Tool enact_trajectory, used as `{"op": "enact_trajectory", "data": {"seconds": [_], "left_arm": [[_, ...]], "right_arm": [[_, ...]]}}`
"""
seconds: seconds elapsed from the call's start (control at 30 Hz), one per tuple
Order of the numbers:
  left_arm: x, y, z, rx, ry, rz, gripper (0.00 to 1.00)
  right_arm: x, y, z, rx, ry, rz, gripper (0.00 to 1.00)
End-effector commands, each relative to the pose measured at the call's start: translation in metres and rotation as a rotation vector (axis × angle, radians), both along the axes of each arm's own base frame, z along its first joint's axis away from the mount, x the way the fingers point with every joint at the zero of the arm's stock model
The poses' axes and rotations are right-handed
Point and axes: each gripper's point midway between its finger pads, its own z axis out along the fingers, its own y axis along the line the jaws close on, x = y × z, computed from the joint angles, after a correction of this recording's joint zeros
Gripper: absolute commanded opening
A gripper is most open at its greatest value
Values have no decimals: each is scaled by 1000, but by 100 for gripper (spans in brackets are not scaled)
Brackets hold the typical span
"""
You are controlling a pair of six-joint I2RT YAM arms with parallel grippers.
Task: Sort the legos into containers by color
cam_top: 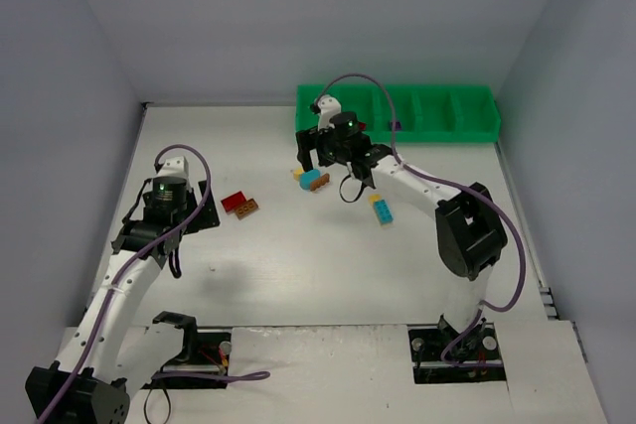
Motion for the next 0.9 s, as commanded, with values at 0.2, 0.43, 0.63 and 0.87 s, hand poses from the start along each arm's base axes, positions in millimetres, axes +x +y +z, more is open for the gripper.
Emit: {"op": "enact_trajectory", "data": {"seconds": [0.2,0.43,0.63,0.87], "left_arm": [[24,-21,12,-165,-41,168,83],[39,-52,-18,-150,83,378,83],[63,-81,-39,-143,140,409,83],[89,-99,-61,-154,173,409,83]], "right_arm": [[-9,-31,22,89,-13,-172,86],[-24,-56,34,87,-35,-247,86],[-36,-81,40,79,-53,-287,86],[-52,-105,40,98,-42,-307,86]]}}
